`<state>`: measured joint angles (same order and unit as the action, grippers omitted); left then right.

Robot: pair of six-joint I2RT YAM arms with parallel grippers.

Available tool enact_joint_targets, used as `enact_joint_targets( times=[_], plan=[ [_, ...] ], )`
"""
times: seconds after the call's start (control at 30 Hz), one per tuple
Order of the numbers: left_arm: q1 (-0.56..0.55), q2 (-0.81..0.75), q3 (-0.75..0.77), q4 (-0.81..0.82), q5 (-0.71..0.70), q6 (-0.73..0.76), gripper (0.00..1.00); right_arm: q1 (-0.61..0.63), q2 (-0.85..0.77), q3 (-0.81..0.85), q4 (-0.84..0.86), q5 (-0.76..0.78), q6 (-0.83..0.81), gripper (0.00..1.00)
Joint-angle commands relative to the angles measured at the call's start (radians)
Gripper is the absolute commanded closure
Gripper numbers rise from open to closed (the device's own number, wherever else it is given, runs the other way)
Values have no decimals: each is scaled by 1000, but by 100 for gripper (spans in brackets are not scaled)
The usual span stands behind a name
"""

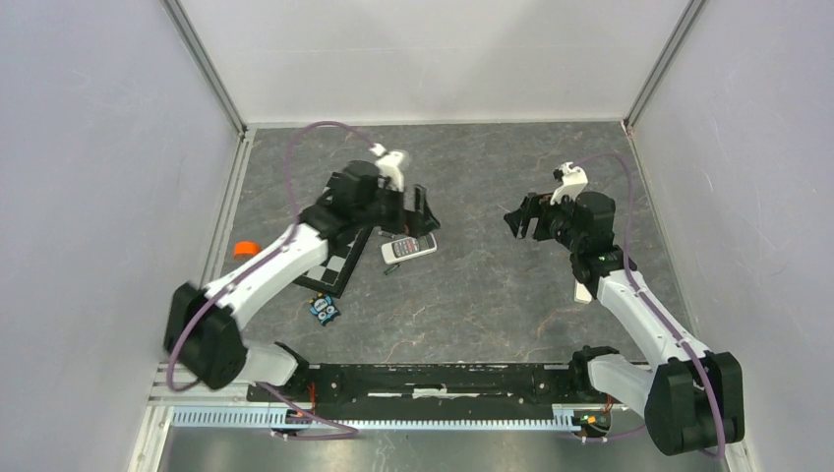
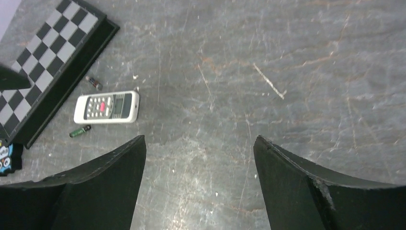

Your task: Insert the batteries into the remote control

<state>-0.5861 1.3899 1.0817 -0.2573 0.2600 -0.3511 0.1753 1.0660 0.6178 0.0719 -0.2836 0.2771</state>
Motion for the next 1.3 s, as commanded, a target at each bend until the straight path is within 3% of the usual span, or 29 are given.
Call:
enact_joint_targets(
  times=[0.0, 0.2, 0.47, 0.7, 1.03, 1.17, 1.27],
  plan=[
    [-55, 161, 123, -72, -147, 284, 0, 8, -3, -47, 48, -25, 45, 11],
    [-64, 384, 284, -216, -244, 531, 0, 8, -12, -59, 16, -30, 63, 2],
    [-43, 560, 411, -364, -82, 652, 1, 9, -45, -86, 3, -25, 75, 2],
    [-8, 620, 428, -419, 5, 666, 6, 9, -31, -105, 5, -18, 86, 2],
    [-44, 663, 422, -372, -119, 660, 15, 10, 13, -112, 29, -33, 97, 2],
    [-55, 672, 414, -372, -138, 658, 27, 10, 14, -119, 35, -31, 107, 2],
    [-60, 663, 396, -307, -144, 630, 54, 10, 15, -125, 36, -27, 115, 2]
  ],
)
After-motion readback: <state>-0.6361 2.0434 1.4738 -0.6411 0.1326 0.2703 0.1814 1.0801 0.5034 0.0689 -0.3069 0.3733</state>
